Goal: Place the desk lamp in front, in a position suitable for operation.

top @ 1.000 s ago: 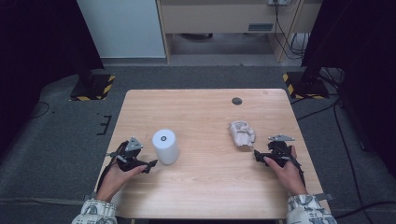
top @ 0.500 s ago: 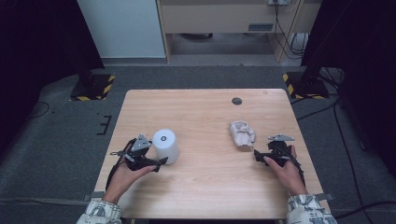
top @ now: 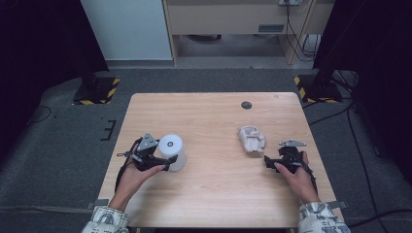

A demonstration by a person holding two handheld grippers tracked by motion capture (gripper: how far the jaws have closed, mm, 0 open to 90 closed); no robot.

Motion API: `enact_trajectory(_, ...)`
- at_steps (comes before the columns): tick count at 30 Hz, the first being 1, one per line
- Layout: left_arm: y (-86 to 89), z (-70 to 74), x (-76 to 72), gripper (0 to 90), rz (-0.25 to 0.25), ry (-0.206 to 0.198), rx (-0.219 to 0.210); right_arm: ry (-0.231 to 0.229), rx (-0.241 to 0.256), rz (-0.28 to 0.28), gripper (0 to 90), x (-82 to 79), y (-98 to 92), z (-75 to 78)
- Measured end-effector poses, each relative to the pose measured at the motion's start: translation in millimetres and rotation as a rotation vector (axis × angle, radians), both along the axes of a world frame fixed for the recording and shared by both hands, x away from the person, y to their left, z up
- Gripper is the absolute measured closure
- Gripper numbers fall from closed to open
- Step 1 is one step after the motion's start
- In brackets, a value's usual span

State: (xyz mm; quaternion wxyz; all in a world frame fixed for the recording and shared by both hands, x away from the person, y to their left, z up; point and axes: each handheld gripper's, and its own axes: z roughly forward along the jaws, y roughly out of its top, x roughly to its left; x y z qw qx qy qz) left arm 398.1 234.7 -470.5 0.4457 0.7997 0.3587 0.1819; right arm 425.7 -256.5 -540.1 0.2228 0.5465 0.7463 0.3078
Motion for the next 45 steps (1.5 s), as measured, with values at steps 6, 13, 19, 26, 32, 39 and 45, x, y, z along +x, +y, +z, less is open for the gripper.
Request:
enact_trajectory(6, -10.5, -5.9, 6.4, 4.5, -0.017, 0.012, 0.045, 0.000, 0.000, 0.000, 0.4, 0.0, 0.0, 0.0)
enact_trajectory(13, -9.4, -5.0, 7.8, 7.6, -0.013, 0.016, 0.035, 0.000, -0.001, 0.000, 0.4, 0.2, 0.1, 0.0)
enact_trajectory(19, -15.0, -3.1, 6.4, 7.8, -0.038, 0.029, 0.045, -0.001, -0.001, -0.002, 0.4, 0.5, 0.3, 0.0)
enact_trajectory(26, -33.0, -2.3, 4.4, 7.8, -0.086, 0.034, 0.051, -0.002, -0.001, -0.003, 0.4, 0.6, 0.3, 0.0)
enact_trajectory(32, -49.0, -1.9, 1.7, 7.8, -0.122, 0.036, 0.055, -0.002, -0.002, -0.002, 0.4, 0.6, 0.4, -0.1)
enact_trajectory(39, -60.3, -2.4, 1.8, 7.8, -0.141, 0.034, 0.050, -0.002, -0.004, -0.001, 0.6, 0.0, 0.3, 0.0)
enact_trajectory(45, -79.2, -1.3, 0.4, 7.8, -0.194, 0.043, 0.058, 0.001, -0.005, 0.004, 0.8, 0.2, 0.0, 0.4)
